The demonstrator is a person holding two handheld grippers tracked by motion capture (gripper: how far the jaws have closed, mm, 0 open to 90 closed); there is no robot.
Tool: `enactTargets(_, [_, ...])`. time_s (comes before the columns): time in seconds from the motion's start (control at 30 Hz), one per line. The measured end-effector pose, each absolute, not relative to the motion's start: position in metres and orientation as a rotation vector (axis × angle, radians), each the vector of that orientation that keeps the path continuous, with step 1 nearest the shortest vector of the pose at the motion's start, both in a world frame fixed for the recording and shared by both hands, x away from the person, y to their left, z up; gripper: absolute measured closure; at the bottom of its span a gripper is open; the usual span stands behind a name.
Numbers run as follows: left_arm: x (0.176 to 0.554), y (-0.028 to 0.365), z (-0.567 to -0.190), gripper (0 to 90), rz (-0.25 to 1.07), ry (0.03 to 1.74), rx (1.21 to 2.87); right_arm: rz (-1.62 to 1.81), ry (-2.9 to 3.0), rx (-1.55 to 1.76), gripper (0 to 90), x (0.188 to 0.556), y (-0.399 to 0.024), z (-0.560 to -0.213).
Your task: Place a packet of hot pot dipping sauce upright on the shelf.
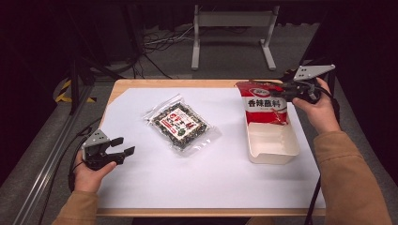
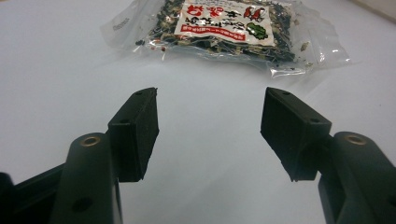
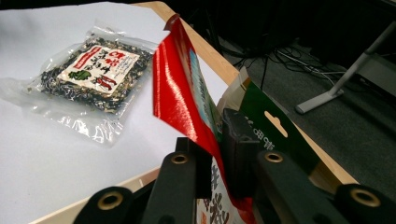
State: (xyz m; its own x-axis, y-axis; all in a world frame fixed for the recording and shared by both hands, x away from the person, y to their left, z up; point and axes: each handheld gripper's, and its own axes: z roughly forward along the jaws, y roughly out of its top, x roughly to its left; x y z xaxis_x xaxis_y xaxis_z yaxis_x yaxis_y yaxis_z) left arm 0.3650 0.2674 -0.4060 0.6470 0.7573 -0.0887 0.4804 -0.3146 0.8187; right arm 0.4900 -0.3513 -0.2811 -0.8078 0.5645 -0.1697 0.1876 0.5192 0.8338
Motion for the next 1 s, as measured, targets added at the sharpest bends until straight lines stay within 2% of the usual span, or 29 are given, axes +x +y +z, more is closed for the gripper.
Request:
enactTargets(0.37, [0.365,0.265,-0.407,37.2,0.380,0.965,1.977,1.241,2.278,0.726,66.1,0.490,-0.359,-0.283])
enactTargets(0.57, [0.365,0.265,-0.407,37.1,0.377,0.962,1.978,1.170,2.265,0.798,61.8,0.490,-0.364,-0.288])
enactTargets(0.8, [0.365,0.265,-0.407,36.9,0.380,0.958,1.980,1.133,2.291,0.854,61.3,0.486,-0.376,-0.301])
enactTargets(1.0, [0.366,0.264,-0.407,36.8,0.380,0.951,1.988,1.096,2.319,0.885,64.9,0.477,-0.380,-0.314])
